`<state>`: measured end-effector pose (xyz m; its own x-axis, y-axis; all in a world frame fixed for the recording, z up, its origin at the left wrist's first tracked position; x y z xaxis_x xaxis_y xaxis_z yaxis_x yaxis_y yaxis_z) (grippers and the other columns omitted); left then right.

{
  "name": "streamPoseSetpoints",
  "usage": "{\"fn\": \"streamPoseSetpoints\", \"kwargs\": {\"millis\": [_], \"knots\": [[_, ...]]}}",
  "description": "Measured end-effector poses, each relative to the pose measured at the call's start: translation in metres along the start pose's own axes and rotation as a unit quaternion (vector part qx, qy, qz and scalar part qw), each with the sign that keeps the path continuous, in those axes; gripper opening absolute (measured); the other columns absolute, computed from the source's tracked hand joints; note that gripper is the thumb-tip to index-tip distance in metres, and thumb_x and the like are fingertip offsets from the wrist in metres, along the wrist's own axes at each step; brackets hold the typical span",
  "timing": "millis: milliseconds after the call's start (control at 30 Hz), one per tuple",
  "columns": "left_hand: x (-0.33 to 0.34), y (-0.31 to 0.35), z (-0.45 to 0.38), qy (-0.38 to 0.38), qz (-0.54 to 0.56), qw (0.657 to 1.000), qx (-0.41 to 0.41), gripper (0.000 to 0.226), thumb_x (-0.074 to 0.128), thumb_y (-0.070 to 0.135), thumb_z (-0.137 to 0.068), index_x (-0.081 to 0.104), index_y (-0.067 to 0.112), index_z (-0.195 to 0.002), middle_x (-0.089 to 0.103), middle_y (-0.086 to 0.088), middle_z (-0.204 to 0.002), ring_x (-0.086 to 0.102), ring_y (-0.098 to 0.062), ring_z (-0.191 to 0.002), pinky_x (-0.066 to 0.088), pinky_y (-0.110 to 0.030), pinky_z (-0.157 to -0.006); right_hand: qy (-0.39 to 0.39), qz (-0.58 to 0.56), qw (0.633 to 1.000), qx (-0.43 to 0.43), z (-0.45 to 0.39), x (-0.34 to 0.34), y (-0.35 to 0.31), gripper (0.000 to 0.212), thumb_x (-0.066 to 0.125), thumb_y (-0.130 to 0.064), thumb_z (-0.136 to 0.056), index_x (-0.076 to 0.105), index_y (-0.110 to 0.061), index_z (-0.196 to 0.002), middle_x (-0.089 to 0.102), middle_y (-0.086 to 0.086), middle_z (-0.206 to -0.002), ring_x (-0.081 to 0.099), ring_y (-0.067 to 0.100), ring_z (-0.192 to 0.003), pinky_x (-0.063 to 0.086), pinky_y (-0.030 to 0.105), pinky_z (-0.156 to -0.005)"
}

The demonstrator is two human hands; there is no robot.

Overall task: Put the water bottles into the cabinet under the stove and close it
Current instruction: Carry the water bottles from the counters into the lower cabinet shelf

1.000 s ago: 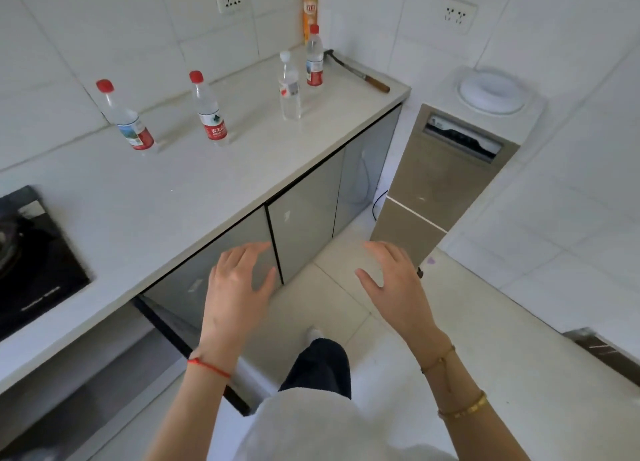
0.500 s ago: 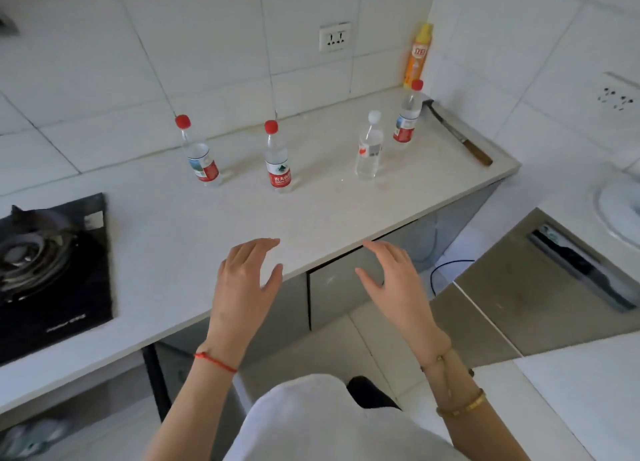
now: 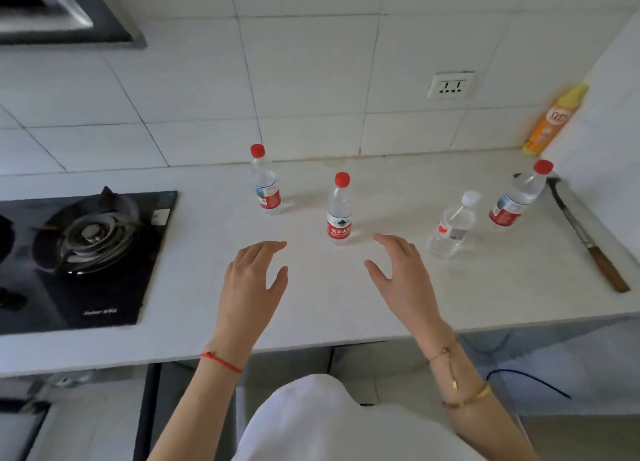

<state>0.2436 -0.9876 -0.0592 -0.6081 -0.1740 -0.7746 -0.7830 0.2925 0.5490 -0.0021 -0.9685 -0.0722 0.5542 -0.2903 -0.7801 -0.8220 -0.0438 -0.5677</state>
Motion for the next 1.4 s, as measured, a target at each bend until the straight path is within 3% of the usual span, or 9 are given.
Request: {"fn": "streamPoseSetpoints", "kwargs": {"millis": [267, 467, 700, 800, 933, 1033, 1233, 1400], "knots": [[0.007, -0.011, -0.077, 0.060, -0.032, 0.997, -0.039, 0.037, 0.066, 0.012, -0.085, 0.062, 0.016, -0.122, 0.065, -0.001, -0.120, 0.057, -0.026, -0.112, 0.049, -0.041, -0.092, -0.028, -0.032, 0.998, -0.047, -0.113, 0.019, 0.006, 0.052, 0.064, -0.019, -0.088, 0.046, -0.018, -0.137, 0.054, 0.001, -0.129, 0.048, 0.024, -0.114, 0.035, 0.022, -0.092], [0.007, -0.034, -0.155, 0.081, -0.045, 0.995, -0.041, 0.041, 0.064, 0.011, -0.085, 0.058, 0.014, -0.126, 0.063, -0.005, -0.123, 0.056, -0.030, -0.112, 0.047, -0.039, -0.092, -0.047, -0.031, 0.997, -0.043, -0.164, 0.044, -0.002, 0.056, 0.064, -0.022, -0.089, 0.042, -0.016, -0.140, 0.051, 0.003, -0.133, 0.044, 0.023, -0.120, 0.037, 0.027, -0.098], [0.029, -0.076, -0.242, 0.017, -0.055, 0.997, -0.055, 0.051, 0.062, 0.014, -0.086, 0.049, 0.015, -0.135, 0.054, -0.005, -0.134, 0.048, -0.031, -0.120, 0.043, -0.041, -0.096, -0.065, -0.011, 0.998, 0.010, -0.184, 0.072, -0.001, 0.048, 0.064, -0.022, -0.089, 0.048, -0.016, -0.134, 0.056, 0.004, -0.126, 0.047, 0.025, -0.115, 0.042, 0.032, -0.094], [0.042, -0.094, -0.265, -0.030, -0.064, 0.995, -0.073, 0.054, 0.062, 0.015, -0.087, 0.046, 0.015, -0.138, 0.049, -0.007, -0.138, 0.043, -0.033, -0.124, 0.042, -0.044, -0.096, -0.062, -0.009, 0.997, 0.037, -0.184, 0.078, 0.000, 0.043, 0.059, -0.018, -0.091, 0.048, -0.020, -0.133, 0.057, 0.003, -0.124, 0.047, 0.024, -0.113, 0.040, 0.028, -0.088], [0.055, -0.108, -0.281, -0.085, -0.061, 0.991, -0.085, 0.049, 0.060, 0.013, -0.088, 0.046, 0.014, -0.136, 0.053, -0.010, -0.132, 0.044, -0.034, -0.121, 0.043, -0.045, -0.095, -0.055, 0.005, 0.997, 0.052, -0.183, 0.082, 0.001, 0.041, 0.055, -0.016, -0.092, 0.048, -0.023, -0.132, 0.058, 0.000, -0.119, 0.048, 0.021, -0.109, 0.032, 0.021, -0.078], [0.057, -0.112, -0.286, -0.088, -0.025, 0.992, -0.082, 0.036, 0.059, 0.007, -0.087, 0.052, 0.012, -0.122, 0.060, -0.011, -0.115, 0.052, -0.032, -0.108, 0.046, -0.040, -0.084, -0.050, 0.007, 0.997, 0.058, -0.183, 0.083, -0.001, 0.041, 0.055, -0.014, -0.092, 0.049, -0.023, -0.131, 0.058, 0.001, -0.118, 0.049, 0.022, -0.108, 0.031, 0.020, -0.077], [0.054, -0.114, -0.278, -0.063, 0.007, 0.996, -0.062, 0.028, 0.061, 0.004, -0.082, 0.057, 0.010, -0.109, 0.065, -0.008, -0.104, 0.058, -0.029, -0.094, 0.044, -0.033, -0.072, -0.037, 0.002, 0.996, 0.077, -0.179, 0.081, -0.007, 0.041, 0.056, -0.011, -0.091, 0.050, -0.023, -0.129, 0.060, -0.001, -0.116, 0.050, 0.021, -0.108, 0.037, 0.024, -0.079], [0.035, -0.103, -0.256, 0.000, 0.021, 0.999, -0.032, 0.033, 0.062, 0.008, -0.084, 0.057, 0.014, -0.116, 0.065, -0.006, -0.103, 0.059, -0.028, -0.092, 0.053, -0.041, -0.075, -0.026, 0.019, 0.997, 0.069, -0.171, 0.079, -0.012, 0.036, 0.057, -0.009, -0.089, 0.051, -0.022, -0.122, 0.061, -0.002, -0.109, 0.051, 0.022, -0.104, 0.039, 0.029, -0.071]]}}
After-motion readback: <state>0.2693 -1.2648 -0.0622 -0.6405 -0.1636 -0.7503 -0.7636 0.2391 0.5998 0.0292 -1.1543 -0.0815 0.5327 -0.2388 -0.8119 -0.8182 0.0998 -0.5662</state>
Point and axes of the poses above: each hand's wrist, its own z-axis away from the middle knuckle, its own x-axis out of the palm, y = z × x, the point moved 1 cm from there along -z, towards the middle knuckle
